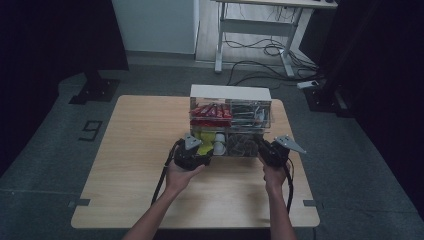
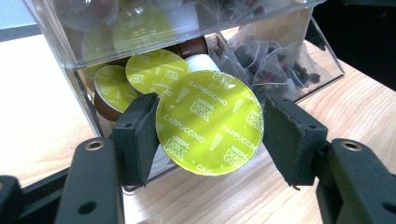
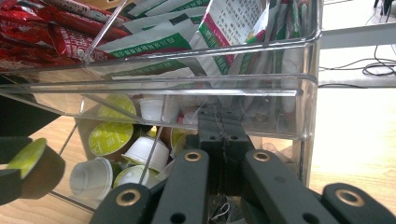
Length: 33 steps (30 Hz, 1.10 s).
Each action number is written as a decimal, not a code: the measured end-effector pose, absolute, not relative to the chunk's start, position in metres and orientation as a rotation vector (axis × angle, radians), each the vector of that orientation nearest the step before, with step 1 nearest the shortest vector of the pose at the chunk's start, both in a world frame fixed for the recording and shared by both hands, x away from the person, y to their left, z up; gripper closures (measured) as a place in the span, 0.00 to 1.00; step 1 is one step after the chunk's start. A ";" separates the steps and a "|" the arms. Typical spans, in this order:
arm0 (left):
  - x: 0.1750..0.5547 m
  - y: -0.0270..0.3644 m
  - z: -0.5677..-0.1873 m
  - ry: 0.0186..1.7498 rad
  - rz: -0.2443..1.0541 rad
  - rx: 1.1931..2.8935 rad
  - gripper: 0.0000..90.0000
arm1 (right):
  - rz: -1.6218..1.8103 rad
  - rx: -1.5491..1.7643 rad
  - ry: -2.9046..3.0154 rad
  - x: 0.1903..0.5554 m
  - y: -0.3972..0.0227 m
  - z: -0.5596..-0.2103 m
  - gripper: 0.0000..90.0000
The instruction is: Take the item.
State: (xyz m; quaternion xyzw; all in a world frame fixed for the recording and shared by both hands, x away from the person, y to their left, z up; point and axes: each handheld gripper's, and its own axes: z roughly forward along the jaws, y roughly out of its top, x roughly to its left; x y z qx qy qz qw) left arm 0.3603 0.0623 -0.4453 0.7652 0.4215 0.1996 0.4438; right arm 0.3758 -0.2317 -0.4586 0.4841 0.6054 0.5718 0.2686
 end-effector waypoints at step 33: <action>0.343 0.111 -0.453 1.103 0.491 1.879 0.43 | 1.538 1.315 1.628 0.377 -0.234 -0.460 0.99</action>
